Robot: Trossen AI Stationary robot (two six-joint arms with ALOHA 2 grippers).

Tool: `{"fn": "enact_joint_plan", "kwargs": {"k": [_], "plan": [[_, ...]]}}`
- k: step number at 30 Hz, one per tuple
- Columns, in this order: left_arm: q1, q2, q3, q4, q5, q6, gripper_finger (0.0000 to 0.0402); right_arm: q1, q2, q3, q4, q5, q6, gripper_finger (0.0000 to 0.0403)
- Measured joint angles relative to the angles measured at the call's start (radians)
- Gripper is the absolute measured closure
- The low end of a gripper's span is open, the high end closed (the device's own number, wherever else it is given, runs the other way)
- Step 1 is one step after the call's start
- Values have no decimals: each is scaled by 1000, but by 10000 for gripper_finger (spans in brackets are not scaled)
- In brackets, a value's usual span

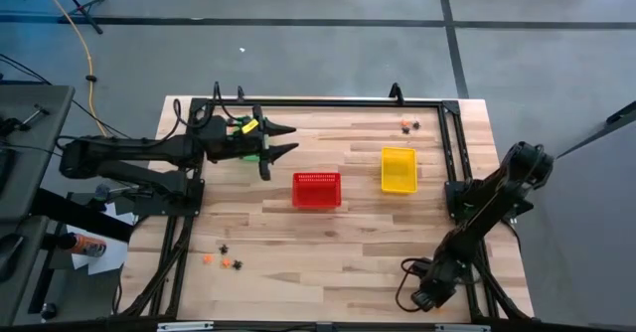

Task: Sort Halloween decoration
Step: Put the orange spider toy into the red bin

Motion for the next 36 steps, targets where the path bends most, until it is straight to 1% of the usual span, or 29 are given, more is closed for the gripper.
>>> {"fn": "enact_joint_plan", "kwargs": {"k": [2,5,8,11,14,19,21,23,27,31,33,36], "plan": [[0,-16,0,1,-4,0,229,-3,-54,0,-6,62,-52,402],[0,-43,0,4,-20,0,229,-26,-144,0,2,171,-182,403],[0,-63,0,4,-23,-1,229,-71,-238,0,18,261,-396,403],[0,-78,0,4,-23,-17,229,-144,-316,0,23,292,-647,403],[0,-81,1,3,-22,-91,229,-255,-352,0,24,309,-890,403],[-1,-80,0,-3,-22,-237,229,-479,-350,0,39,343,-1264,403],[-1,-80,0,-5,-21,-276,229,-578,-345,0,69,365,-1420,403],[-1,-80,0,-3,-21,-299,229,-680,-340,0,158,388,-1550,403],[-1,-80,0,24,-19,-317,229,-854,-326,0,416,397,-1709,403],[-1,-80,0,56,-19,-317,229,-960,-322,2,637,392,-1794,403],[-1,-80,0,67,-19,-317,229,-989,-322,27,657,392,-1829,403],[-1,-80,0,70,-19,-317,229,-1004,-319,103,616,383,-1908,403]]}}
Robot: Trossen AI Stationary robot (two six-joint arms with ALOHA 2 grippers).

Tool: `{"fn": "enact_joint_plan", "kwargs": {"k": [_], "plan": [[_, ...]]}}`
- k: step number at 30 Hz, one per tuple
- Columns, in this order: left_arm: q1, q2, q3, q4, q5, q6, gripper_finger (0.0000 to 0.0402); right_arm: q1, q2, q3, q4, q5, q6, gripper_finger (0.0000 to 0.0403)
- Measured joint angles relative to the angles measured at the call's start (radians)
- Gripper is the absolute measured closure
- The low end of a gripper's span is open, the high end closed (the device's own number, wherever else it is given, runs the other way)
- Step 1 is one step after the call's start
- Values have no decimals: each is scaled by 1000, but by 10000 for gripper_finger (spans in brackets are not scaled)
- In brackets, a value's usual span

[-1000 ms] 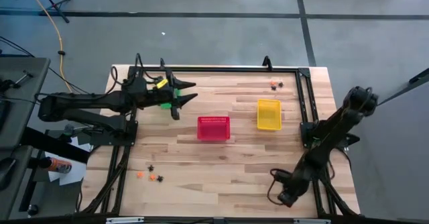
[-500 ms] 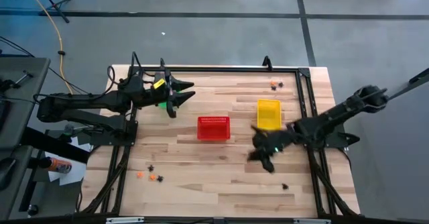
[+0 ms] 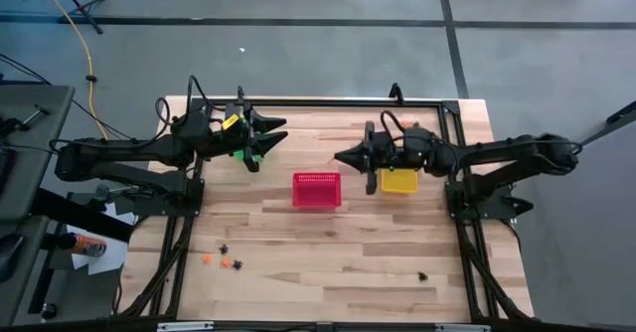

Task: Sort Halloween decoration
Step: Put the orange spider toy into the red bin

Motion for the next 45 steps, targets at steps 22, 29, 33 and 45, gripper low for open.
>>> {"fn": "enact_joint_plan", "kwargs": {"k": [22,29,33,45], "plan": [[-1,0,0,-240,106,176,229,-6,52,180,-181,-2,-154,403],[0,0,0,-240,106,176,229,-6,52,180,-182,-2,-125,403],[0,0,0,-239,105,176,229,-6,52,180,-184,-3,-124,403],[17,-44,71,-126,97,179,229,1,314,473,-610,-3,-158,403]]}}
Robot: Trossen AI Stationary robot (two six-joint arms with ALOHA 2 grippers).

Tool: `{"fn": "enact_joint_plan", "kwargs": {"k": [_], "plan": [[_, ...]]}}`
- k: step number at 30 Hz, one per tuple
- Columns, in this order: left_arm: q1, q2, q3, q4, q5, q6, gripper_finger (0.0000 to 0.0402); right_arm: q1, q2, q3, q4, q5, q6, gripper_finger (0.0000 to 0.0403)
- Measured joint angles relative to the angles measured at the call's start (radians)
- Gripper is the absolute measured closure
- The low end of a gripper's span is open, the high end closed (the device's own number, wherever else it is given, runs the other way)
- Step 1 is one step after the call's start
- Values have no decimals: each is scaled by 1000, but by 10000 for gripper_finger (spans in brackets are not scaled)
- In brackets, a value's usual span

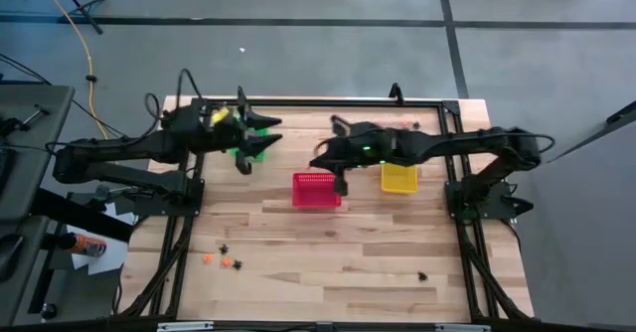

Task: Sort Halloween decoration
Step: Put the orange spider toy into the red bin

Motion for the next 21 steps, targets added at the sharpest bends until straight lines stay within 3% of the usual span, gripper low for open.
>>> {"fn": "enact_joint_plan", "kwargs": {"k": [8,17,21], "plan": [[5,-51,30,-6,-19,32,229,-3,247,175,-226,0,27,403],[5,-61,30,-32,-23,32,229,-3,431,184,-277,1,245,403],[5,-61,30,-40,-22,32,229,-3,478,184,-271,48,370,403]]}}
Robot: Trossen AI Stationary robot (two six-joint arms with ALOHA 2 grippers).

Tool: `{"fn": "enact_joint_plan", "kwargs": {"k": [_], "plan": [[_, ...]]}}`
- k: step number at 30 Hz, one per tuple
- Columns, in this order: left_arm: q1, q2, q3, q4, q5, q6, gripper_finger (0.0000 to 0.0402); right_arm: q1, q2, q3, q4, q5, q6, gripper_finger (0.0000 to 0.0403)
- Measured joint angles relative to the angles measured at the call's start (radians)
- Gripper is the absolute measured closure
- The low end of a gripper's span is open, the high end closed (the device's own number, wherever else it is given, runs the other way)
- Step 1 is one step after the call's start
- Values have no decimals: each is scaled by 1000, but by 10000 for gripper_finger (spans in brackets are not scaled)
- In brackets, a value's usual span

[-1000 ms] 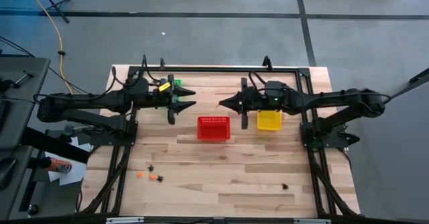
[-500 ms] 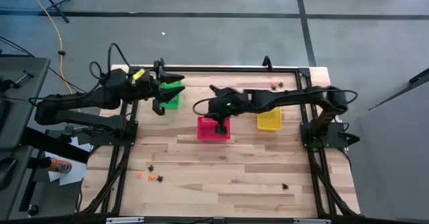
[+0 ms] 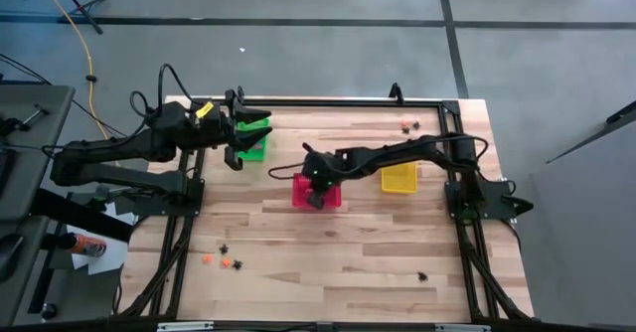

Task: Sort Halloween decoration
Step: Put the orange spider toy into the red bin

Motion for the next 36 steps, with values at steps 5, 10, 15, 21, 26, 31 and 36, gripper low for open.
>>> {"fn": "enact_joint_plan", "kwargs": {"k": [5,10,15,21,26,31,36], "plan": [[0,0,0,-2,0,0,229,-3,44,0,-3,31,133,403],[0,0,0,-2,0,0,229,-9,52,0,-2,31,219,403],[0,0,0,-2,0,0,229,-17,52,0,-2,31,236,403],[0,0,0,-2,0,0,229,-29,52,0,-2,19,318,379],[0,0,0,-1,0,0,229,-31,52,0,-2,-7,337,304],[0,0,0,-1,0,0,229,-31,35,0,-6,-87,287,227],[0,0,0,-4,0,1,229,-31,-51,0,-41,-104,179,192]]}}
